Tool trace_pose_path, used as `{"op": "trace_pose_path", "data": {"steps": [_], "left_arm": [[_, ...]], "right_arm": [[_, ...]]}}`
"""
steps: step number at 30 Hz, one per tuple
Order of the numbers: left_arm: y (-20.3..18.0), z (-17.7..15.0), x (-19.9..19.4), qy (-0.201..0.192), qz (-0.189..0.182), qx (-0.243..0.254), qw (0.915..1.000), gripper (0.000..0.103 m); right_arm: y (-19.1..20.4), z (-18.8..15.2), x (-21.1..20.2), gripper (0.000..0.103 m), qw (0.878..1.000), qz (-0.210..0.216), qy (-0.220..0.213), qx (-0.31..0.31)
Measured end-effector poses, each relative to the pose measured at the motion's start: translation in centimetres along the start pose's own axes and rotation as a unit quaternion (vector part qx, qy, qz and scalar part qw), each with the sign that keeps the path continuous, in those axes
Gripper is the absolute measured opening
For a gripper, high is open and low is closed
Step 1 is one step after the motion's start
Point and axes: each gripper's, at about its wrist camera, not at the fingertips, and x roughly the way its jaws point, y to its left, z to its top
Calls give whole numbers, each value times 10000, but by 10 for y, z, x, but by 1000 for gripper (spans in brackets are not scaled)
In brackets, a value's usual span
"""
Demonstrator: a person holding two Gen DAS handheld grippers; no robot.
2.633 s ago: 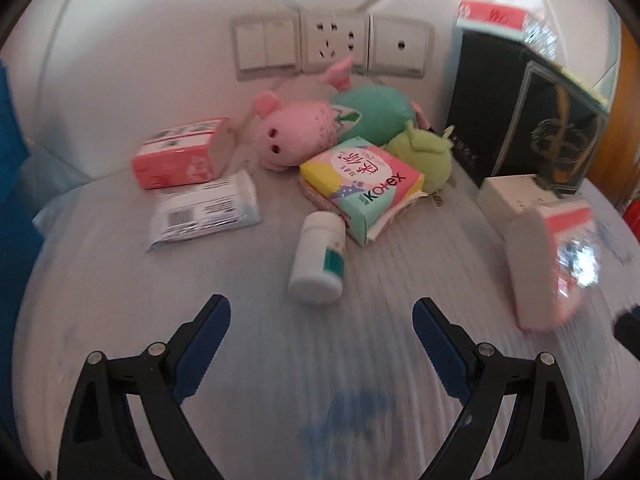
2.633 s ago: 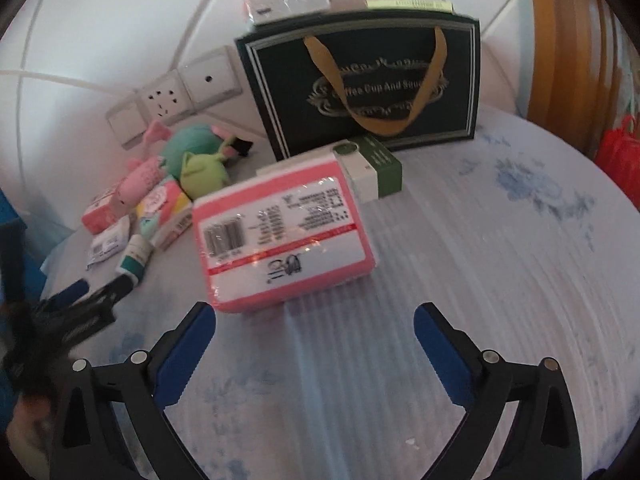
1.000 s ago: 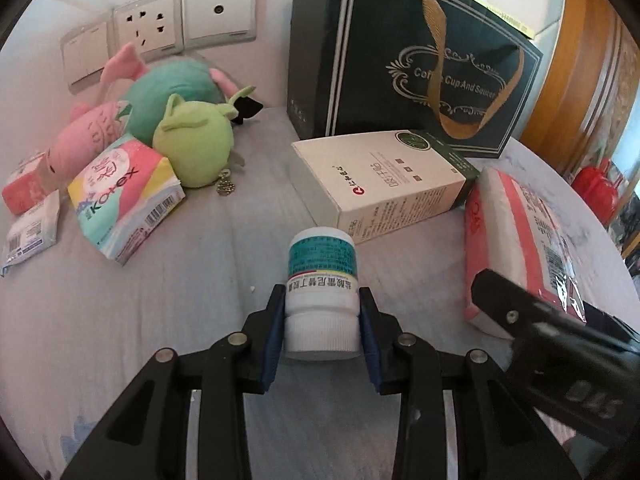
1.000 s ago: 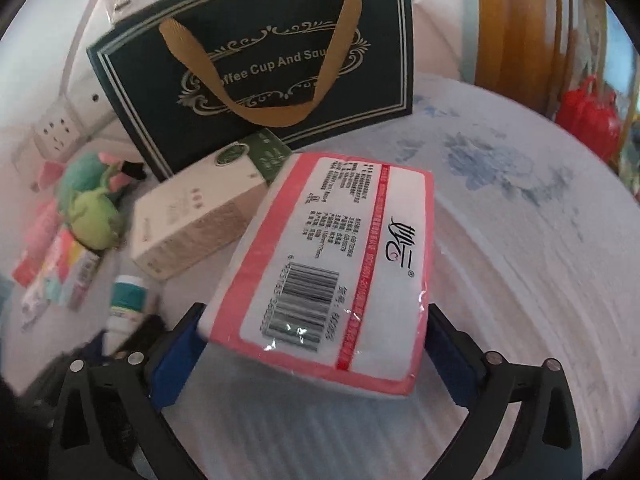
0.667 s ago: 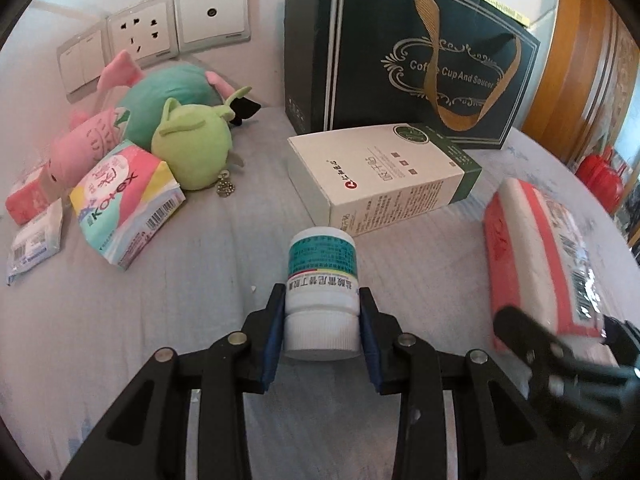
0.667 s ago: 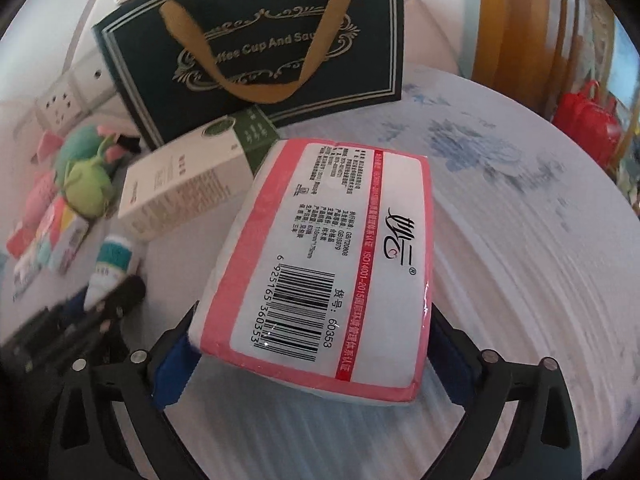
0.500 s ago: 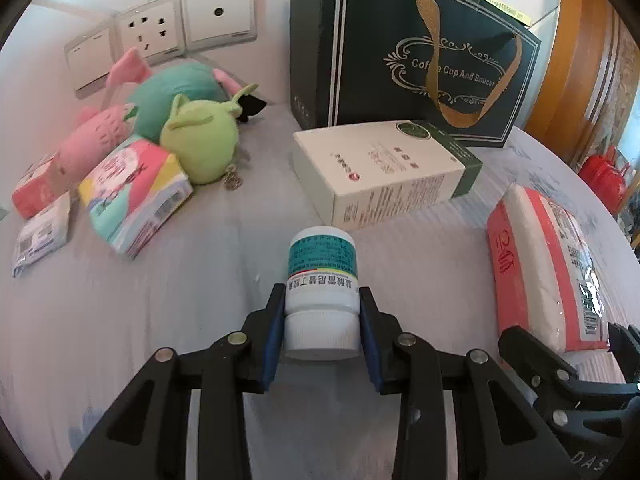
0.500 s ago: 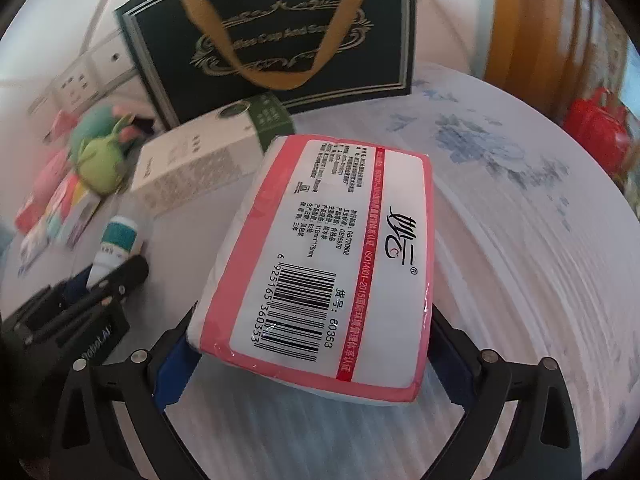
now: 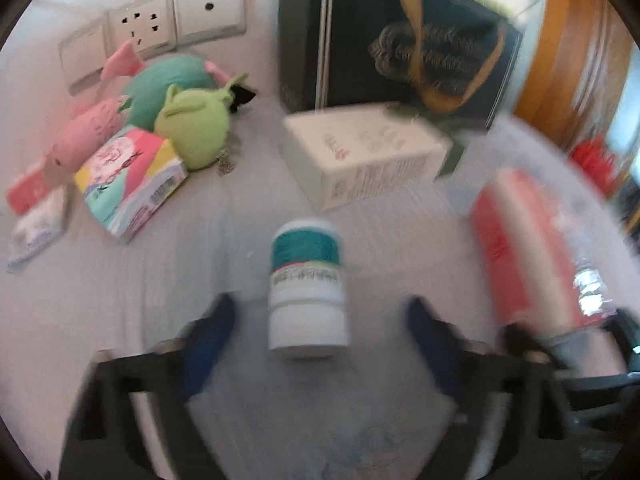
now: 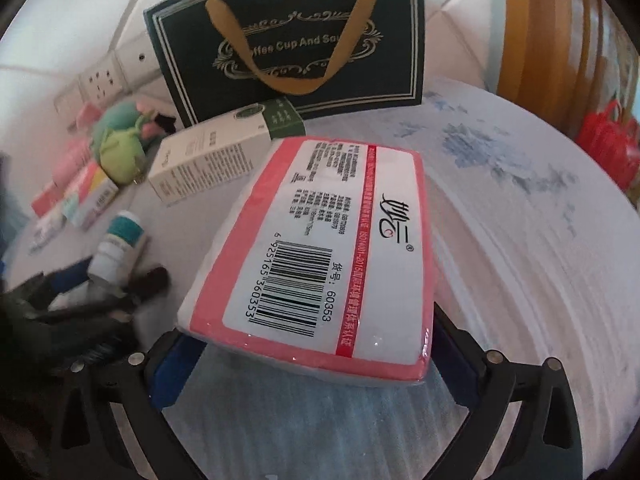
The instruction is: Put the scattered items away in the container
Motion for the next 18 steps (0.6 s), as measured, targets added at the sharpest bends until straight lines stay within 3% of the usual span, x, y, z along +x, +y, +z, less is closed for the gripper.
{"op": "trace_pose_path", "data": {"steps": [8,12,14,18], "left_arm": [[6,5,0,-114,393,-150,9991,96],[10,11,9,-3,217,-347,9992,96],[9,12,11,30,239,-325,9992,103],[12,10,11,54,258,-385,9989,103]], "right_arm": [[-14,9,-4,103,9973,285,-68,677],[-2,13,8,103,9983,-435,-48,380],[2,14,11,103,9979,-579,20,287],[4,15,14,103,9971,-736,102,169]]}}
